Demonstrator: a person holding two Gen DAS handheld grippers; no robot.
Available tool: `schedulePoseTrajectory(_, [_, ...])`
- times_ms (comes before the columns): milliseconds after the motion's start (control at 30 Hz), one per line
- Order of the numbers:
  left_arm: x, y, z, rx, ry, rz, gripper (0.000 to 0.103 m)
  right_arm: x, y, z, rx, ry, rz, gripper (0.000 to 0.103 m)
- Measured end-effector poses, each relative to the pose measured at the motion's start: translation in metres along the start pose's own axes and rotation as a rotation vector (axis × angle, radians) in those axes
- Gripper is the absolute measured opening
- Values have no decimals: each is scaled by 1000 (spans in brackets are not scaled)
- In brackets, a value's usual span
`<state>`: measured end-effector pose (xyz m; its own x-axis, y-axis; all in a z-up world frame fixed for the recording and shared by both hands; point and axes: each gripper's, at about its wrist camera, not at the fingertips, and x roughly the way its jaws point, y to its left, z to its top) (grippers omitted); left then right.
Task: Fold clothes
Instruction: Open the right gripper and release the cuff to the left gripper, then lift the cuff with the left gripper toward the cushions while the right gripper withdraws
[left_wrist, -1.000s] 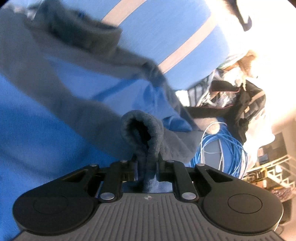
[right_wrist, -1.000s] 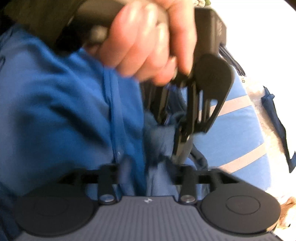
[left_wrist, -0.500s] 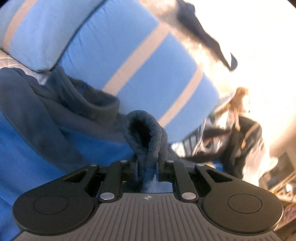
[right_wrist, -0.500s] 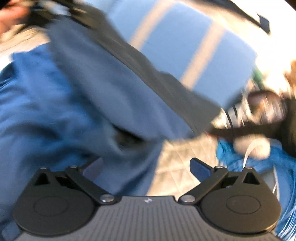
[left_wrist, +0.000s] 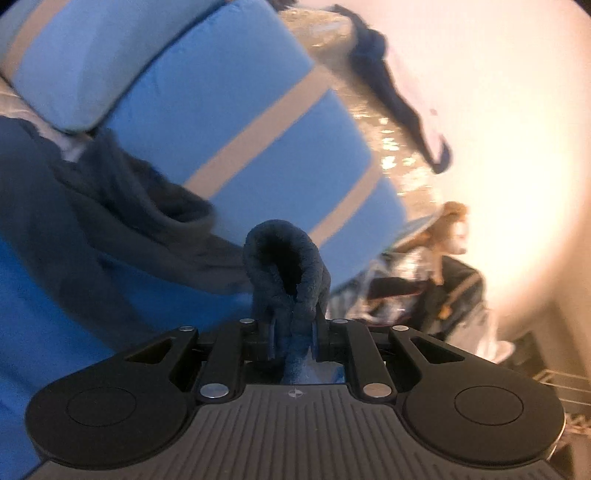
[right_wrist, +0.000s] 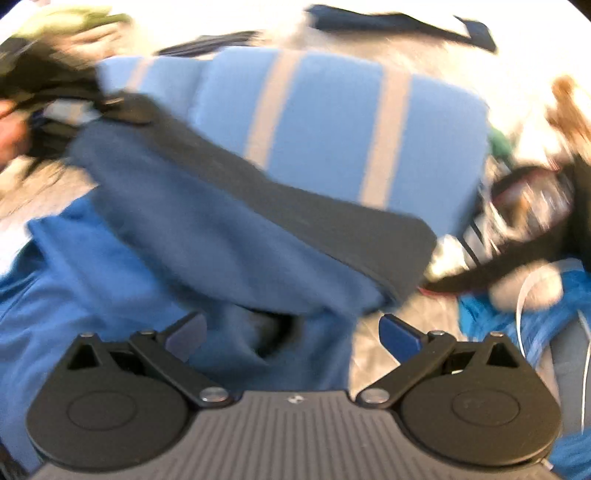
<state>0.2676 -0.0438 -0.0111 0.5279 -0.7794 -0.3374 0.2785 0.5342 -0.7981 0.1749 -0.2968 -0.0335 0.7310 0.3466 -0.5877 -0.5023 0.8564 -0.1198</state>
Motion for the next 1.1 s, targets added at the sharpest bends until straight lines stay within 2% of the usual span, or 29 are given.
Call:
schedulePoseTrajectory(100, [-3,-6,0,4,-20,-66,13,18,19,5,-100,81,28,103])
schedulePoseTrajectory(133, [-5,-7,0,2,-32,-81,13,30,22,4,-106,129,2,103])
schedulePoseTrajectory(200, [-9,-8,0,-4,-60,-113,13,54,11,1,-24,213,-60,103])
schedulePoseTrajectory(267, [-16,-7,2,-17,-99,-145,13,75,-12,-6,147,308,-77,103])
schedulePoseTrajectory(333, [-23,-6,5,-29,-137,-171,13,92,-28,-14,259,421,-107,103])
schedulePoseTrajectory(400, [-25,-5,7,-48,-150,-184,13,91,-34,-18,316,436,-86,103])
schedulePoseTrajectory(533, [-25,-1,8,-89,-159,-213,13,78,-35,-7,347,273,-12,103])
schedulePoseTrajectory(600, [-27,1,9,-101,-162,-221,13,84,-42,-1,379,231,-38,103])
schedulePoseTrajectory(633, [-28,1,10,-101,-166,-224,13,88,-50,-1,391,207,-85,103])
schedulePoseTrajectory(700, [-32,2,10,-103,-180,-228,13,103,-66,0,414,196,-161,103])
schedulePoseTrajectory(867, [-43,8,17,-110,-226,-212,13,131,-82,1,394,156,-274,103])
schedulePoseTrajectory(1000, [-62,15,25,-105,-285,-172,13,143,-93,0,394,138,-305,103])
schedulePoseTrajectory(1100, [-79,24,34,-129,-344,-125,13,143,-103,0,426,111,-281,103])
